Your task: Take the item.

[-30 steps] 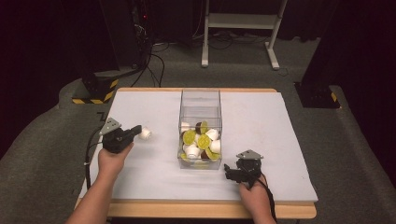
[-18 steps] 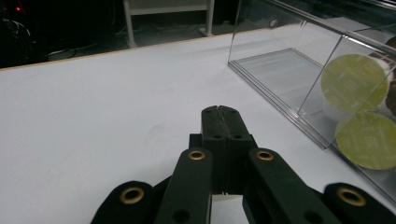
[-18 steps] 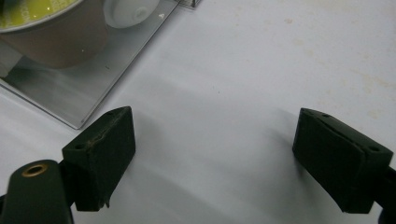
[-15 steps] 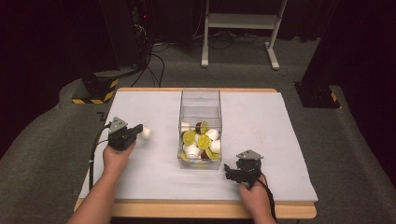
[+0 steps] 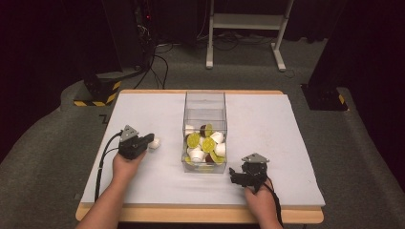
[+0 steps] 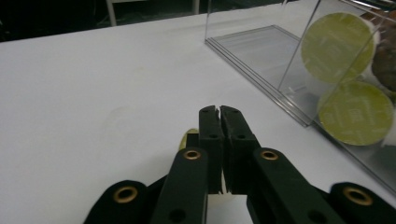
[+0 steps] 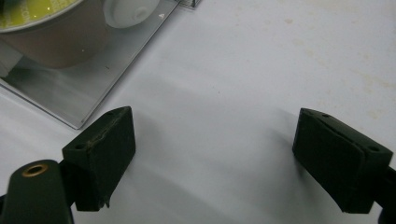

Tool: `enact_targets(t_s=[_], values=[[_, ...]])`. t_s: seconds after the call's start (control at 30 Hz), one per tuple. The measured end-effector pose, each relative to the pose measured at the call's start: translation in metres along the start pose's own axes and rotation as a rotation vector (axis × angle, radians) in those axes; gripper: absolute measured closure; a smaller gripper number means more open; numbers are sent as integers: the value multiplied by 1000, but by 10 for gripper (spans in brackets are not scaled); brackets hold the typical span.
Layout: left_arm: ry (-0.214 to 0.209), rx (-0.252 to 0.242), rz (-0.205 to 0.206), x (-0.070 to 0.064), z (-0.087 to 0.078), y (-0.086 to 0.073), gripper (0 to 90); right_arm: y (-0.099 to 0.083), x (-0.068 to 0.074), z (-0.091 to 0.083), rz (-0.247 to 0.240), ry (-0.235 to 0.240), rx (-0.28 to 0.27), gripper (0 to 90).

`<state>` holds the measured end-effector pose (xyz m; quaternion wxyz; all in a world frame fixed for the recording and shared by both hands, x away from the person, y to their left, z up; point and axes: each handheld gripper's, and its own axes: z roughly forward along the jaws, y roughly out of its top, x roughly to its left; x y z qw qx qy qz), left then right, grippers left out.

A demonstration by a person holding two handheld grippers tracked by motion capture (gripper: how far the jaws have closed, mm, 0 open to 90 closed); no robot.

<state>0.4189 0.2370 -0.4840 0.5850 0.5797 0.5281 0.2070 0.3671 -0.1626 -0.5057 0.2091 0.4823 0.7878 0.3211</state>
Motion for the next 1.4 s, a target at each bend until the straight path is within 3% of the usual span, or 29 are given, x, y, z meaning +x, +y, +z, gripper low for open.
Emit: enact_targets(t_s=[0.17, 0.3, 0.6, 0.63, 0.67, 0.7, 0.73, 0.8, 0.87, 0.9, 1.0, 1.03, 1.23, 1.27, 1.4], values=[[-39, -18, -34, -6, -7, 2, 706, 0, 0, 0, 0, 0, 0, 132], [-51, -12, -29, -9, -16, 2, 618, 0, 0, 0, -3, 0, -1, 132], [-30, 33, -31, -1, -44, -16, 497, 0, 0, 0, 0, 0, 0, 132], [-18, 33, -48, 0, -45, -20, 480, 0, 0, 0, 0, 0, 0, 132], [16, -79, -223, -10, -38, -23, 469, 0, 0, 0, -1, 0, 0, 132], [16, -79, -223, -10, -38, -23, 459, 0, 0, 0, 0, 0, 0, 132], [29, -122, -280, -11, -36, -29, 450, 0, 0, 0, -1, 0, 0, 132], [47, -48, -210, -6, -43, -36, 437, 0, 0, 0, 0, 0, 0, 132], [50, -19, -197, -5, -46, -40, 429, 0, 0, 0, 0, -1, -1, 132], [44, 166, 8, 9, -61, -41, 410, 0, 0, 0, -1, -1, -2, 132], [55, 188, 22, 10, -62, -43, 375, 0, 0, 0, 0, 0, -1, 132], [61, 221, 23, 10, -61, -46, 348, 0, 0, 0, 0, 0, -1, 132], [75, 227, 64, 8, -60, -48, 330, 0, 0, 0, -1, -1, -2, 132], [77, 216, 52, 6, -60, -48, 329, 0, 0, 0, -1, -1, -2, 132], [80, 225, 72, 6, -60, -49, 329, 0, 0, 0, -1, -1, -2, 131]])
